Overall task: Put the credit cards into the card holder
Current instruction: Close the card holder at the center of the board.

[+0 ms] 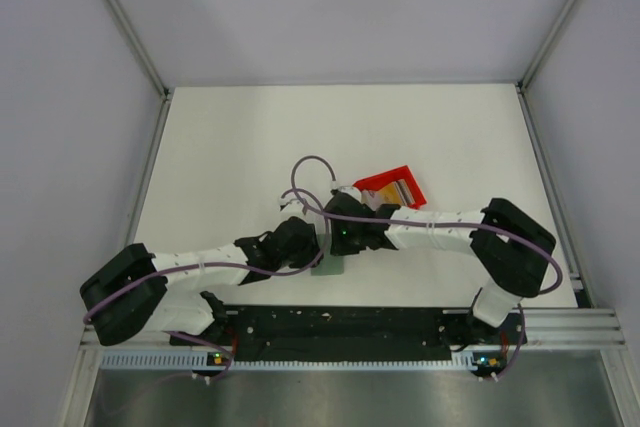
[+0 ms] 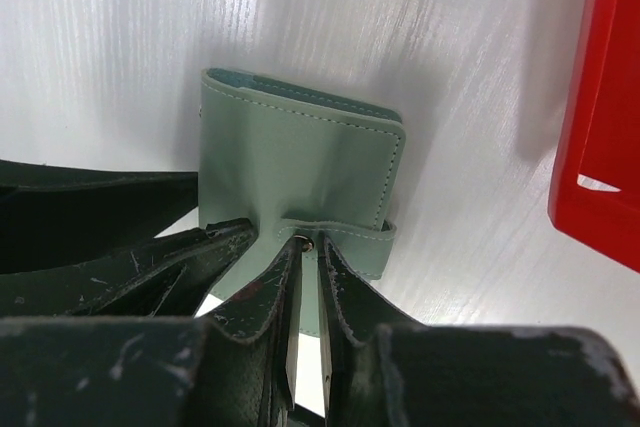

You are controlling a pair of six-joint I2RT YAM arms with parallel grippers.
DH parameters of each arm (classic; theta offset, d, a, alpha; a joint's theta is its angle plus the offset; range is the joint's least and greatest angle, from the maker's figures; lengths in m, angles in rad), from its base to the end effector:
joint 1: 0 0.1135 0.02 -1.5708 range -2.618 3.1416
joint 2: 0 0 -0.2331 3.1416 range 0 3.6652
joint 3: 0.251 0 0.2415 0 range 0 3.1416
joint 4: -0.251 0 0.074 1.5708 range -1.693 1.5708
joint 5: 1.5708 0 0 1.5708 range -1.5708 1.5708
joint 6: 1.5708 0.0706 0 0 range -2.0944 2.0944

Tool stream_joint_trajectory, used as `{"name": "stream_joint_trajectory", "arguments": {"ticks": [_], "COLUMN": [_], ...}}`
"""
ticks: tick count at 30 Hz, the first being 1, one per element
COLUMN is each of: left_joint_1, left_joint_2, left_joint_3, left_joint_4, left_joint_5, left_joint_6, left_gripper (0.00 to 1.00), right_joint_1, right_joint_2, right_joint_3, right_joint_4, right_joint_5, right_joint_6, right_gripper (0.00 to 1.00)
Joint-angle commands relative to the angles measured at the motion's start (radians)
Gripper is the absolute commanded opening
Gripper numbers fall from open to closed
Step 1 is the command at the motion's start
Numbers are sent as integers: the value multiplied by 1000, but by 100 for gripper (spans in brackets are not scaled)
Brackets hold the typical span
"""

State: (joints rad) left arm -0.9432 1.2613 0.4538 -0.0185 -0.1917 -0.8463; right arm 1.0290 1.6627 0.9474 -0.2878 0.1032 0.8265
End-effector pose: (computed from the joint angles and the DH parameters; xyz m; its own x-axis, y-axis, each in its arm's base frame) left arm 0.1584 -0.1954 0.1026 -0.8244 -0.1155 -0.5541 0.1531 0.8970 -0.4147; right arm 0.1789 0.2832 0.1159 -0.9004 -0.0772 -0.4282 -0.2382 0.9110 0.3367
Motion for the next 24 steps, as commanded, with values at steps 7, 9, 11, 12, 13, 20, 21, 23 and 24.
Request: {"name": "stream_joint_trajectory", "arguments": {"ticks": [7,9,11,12,13,20,21,23,24], "left_joint_1": [-2,-2,-2,-2,-2,-2,-2,-2,-2], "left_joint_2": [15,15,16,16,16,16,16,16,16], "left_joint_3": [-15,-17,-17,-17,-17,-20,-20,-20,-20], "left_joint_4": [9,9,11,9,40,40,41,41,43], "left_joint_5": [26,26,28,26,29,26,28,26,26], "left_joint_6": [7,7,7,7,7,9,9,7,7], "left_gripper": [40,40,40,41,40,40,40,41,40], "right_joint_1": [-66,-73,-76,-78,-81,-84,-87,-90,-89], "right_joint_2": [104,121,134,141,152,207,215,229,236], "right_joint_3": [44,56,60,67,70,116,120,125,129], "right_joint_4": [-25,-48,-57,-65,-74,-160,-169,-183,-191], "right_joint_5": [-99,-99,-100,-100,-124,-76,-74,-77,-74], "right_joint_6": [-21,-29,-32,-35,-38,-67,-72,-81,-84], "right_gripper": [9,9,9,9,9,9,9,9,8]}}
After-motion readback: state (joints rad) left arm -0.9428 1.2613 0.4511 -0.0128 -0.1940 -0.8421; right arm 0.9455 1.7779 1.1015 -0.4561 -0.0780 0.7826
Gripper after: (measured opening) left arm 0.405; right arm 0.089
